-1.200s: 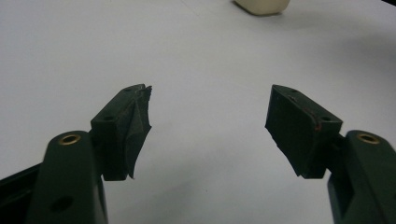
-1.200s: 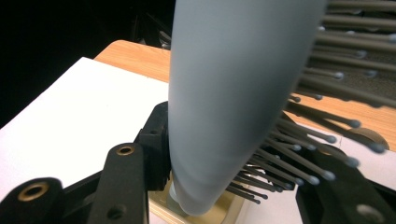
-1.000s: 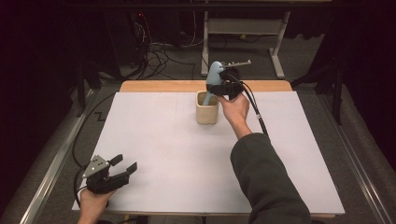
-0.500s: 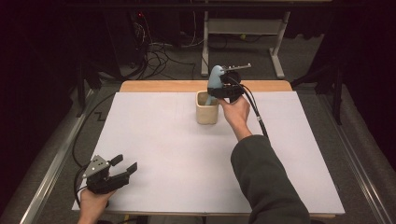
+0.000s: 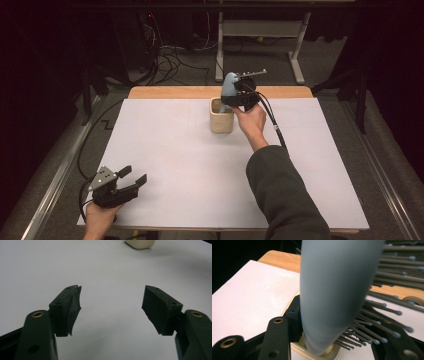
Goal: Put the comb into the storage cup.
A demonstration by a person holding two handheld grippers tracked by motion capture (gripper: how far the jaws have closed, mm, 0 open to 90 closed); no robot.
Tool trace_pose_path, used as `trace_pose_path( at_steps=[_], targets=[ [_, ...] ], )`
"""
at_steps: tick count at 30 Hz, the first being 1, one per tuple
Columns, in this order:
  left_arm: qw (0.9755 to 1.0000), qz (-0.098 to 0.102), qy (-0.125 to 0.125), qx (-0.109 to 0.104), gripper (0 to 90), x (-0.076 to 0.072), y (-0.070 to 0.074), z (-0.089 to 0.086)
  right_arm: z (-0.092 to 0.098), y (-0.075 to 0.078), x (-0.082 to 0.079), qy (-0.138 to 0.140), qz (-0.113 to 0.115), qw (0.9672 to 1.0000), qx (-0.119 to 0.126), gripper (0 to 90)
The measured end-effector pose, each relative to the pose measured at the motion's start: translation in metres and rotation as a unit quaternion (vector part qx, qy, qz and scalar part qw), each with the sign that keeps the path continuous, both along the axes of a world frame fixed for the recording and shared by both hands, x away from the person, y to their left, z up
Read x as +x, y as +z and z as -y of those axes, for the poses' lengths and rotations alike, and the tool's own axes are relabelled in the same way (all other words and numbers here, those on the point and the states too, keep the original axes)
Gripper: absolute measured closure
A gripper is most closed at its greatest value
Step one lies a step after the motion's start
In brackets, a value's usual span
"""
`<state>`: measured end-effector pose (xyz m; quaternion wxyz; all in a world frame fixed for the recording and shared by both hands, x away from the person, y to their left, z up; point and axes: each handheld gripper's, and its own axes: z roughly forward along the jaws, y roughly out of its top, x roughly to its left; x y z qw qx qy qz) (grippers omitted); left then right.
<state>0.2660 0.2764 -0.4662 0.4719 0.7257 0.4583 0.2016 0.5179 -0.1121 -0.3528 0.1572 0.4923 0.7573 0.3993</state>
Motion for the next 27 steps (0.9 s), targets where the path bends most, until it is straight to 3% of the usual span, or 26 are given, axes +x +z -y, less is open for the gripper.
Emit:
trace_pose_path(
  at_steps=[27],
  targets=[
    [1.0000,-0.002,-0.002,0.002,31.0,0.0000,-0.0003,0.0009,0.0052,-0.0004,0.0010,-0.004,-0.005,1.0000,0.002,45.4]
  ],
)
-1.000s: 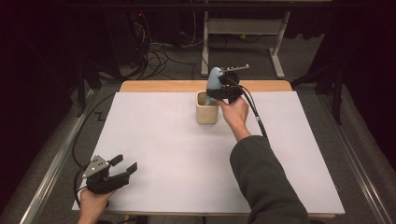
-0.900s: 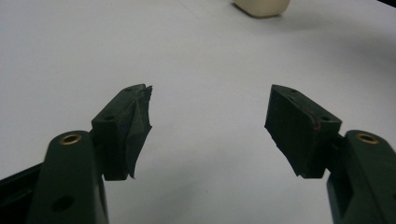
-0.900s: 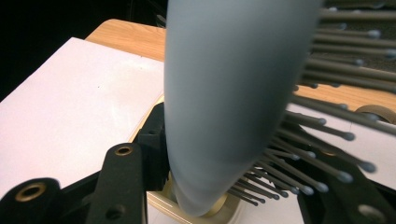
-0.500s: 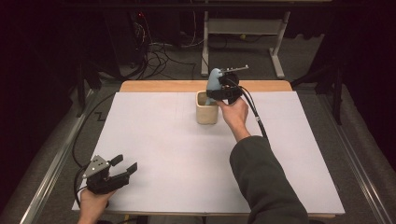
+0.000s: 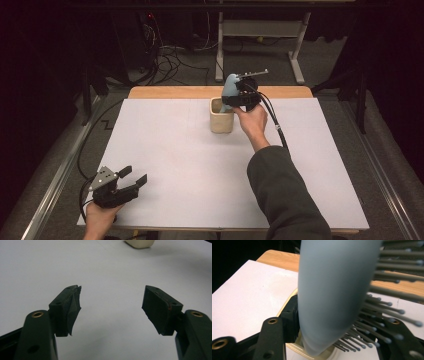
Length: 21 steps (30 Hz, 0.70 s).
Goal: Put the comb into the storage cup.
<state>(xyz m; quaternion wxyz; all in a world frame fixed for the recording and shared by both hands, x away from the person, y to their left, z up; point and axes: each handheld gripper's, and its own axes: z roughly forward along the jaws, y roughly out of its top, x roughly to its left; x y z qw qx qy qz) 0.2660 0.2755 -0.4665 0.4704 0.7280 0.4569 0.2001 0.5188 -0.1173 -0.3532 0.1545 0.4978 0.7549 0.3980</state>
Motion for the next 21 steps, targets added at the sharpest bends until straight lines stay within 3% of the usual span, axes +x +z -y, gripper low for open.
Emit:
trace_pose_path(
  at_steps=[7,15,21],
  targets=[
    [1.0000,0.000,0.000,0.001,30.9,0.000,0.000,0.000,0.004,-0.001,-0.002,0.001,0.013,0.9999,0.004,41.5],
    [1.0000,-0.002,0.000,0.002,30.9,0.000,-0.001,0.001,0.011,-0.005,-0.002,-0.004,0.006,1.0000,0.004,39.4],
    [1.0000,-0.001,0.000,0.003,30.9,0.000,-0.001,0.001,0.012,-0.002,-0.004,-0.002,0.014,0.9999,0.000,38.4]
  ],
)
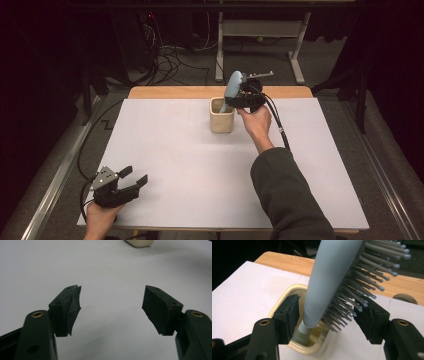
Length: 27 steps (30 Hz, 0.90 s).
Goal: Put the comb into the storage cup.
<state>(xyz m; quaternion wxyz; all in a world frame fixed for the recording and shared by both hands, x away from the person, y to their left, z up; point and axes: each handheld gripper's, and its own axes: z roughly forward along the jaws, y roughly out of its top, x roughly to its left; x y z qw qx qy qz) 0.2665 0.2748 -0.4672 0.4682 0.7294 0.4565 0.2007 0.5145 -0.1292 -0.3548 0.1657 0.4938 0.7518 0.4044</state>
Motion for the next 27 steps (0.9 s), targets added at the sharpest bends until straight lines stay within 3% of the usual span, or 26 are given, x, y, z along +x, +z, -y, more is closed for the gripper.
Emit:
trace_pose_path(
  at_steps=[8,12,27],
  targets=[
    [1.0000,0.000,0.001,0.000,31.0,0.000,0.000,0.000,0.001,0.003,-0.005,0.005,0.009,0.9998,-0.015,37.1],
    [1.0000,0.000,0.003,-0.001,31.0,0.000,0.000,-0.001,0.003,0.002,-0.009,0.006,0.025,0.9995,-0.016,37.4],
    [1.0000,0.003,0.007,0.005,31.0,-0.001,0.000,0.000,0.016,0.000,-0.023,0.011,0.038,0.9991,-0.017,36.0]
  ],
)
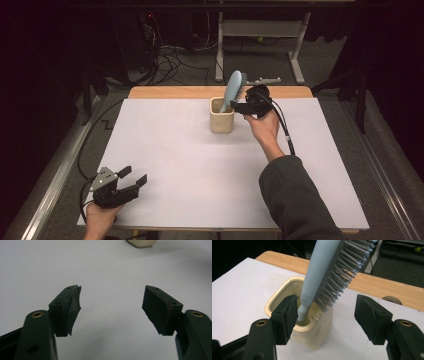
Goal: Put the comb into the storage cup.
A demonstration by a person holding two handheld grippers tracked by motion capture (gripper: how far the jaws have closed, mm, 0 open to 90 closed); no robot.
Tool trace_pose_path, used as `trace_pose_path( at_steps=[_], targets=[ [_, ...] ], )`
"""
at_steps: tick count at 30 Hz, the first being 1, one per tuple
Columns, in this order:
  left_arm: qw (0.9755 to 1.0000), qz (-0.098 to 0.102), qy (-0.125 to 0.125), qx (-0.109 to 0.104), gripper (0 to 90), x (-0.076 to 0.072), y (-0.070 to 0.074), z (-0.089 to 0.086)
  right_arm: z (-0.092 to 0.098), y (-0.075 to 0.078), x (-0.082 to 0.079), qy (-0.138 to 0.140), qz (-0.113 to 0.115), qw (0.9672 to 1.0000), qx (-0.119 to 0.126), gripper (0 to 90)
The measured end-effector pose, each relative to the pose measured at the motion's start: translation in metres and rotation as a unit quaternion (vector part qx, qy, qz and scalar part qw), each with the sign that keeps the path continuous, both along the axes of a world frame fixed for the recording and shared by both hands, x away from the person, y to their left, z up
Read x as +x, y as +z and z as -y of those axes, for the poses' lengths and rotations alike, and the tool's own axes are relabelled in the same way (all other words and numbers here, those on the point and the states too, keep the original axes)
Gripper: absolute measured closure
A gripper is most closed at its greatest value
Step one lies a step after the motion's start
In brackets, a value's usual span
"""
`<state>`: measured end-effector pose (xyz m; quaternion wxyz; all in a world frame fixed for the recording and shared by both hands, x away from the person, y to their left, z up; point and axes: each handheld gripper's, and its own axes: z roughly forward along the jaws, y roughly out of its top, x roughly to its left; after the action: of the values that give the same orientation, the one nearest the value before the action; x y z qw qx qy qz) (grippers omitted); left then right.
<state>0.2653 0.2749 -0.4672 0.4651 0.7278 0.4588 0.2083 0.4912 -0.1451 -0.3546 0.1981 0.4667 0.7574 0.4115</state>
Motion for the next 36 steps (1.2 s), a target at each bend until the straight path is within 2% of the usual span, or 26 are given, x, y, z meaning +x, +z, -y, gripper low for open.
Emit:
trace_pose_path(
  at_steps=[36],
  targets=[
    [1.0000,0.003,-0.001,0.000,31.5,-0.001,-0.001,0.000,0.016,0.005,-0.021,0.015,0.025,0.9996,-0.006,35.0]
  ],
)
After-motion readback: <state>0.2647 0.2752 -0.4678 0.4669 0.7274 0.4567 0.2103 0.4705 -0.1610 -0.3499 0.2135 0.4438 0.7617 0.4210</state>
